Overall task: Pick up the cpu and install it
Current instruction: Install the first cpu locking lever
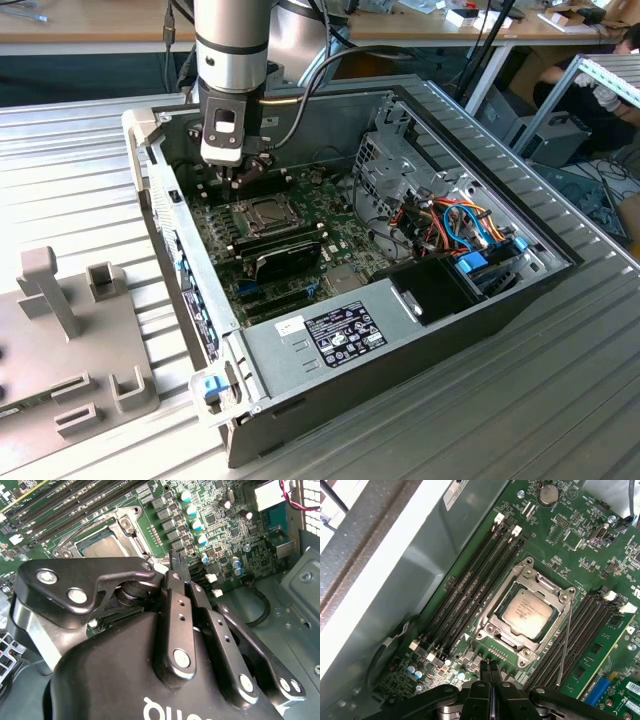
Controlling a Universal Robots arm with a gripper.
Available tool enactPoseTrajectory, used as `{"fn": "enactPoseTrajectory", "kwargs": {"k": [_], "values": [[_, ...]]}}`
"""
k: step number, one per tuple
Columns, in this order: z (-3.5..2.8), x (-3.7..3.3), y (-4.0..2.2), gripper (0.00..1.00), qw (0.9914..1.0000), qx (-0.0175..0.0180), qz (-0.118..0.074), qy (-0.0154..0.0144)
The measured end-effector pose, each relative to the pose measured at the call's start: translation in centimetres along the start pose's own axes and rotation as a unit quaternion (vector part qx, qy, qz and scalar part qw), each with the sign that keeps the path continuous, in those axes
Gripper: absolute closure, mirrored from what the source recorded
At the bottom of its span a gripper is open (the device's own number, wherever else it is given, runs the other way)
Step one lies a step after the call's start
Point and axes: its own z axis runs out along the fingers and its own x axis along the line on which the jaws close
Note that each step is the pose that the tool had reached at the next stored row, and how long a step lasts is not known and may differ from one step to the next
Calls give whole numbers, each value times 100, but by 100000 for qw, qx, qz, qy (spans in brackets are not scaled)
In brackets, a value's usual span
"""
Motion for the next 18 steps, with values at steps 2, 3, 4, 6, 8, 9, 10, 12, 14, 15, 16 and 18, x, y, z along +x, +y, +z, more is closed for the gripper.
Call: {"fn": "enactPoseTrajectory", "kwargs": {"k": [2,3,4,6,8,9,10,12,14,15,16,18], "values": [[0,0,0,89,100000,-5,-104,-1],[0,0,0,89,100000,-7,-127,2],[0,0,0,89,100000,-6,-161,-1],[0,0,0,89,100000,-12,-199,0],[0,0,0,89,100000,-10,-204,0],[0,0,0,89,100000,-10,-205,1],[0,0,0,89,100000,-8,-203,-1],[0,0,0,89,100000,-11,-204,1],[0,0,0,89,99999,-15,-347,1],[0,0,0,89,99998,-28,-578,-1],[0,0,0,89,99995,-43,-1000,-3],[0,0,0,89,99983,-76,-1848,-8]]}}
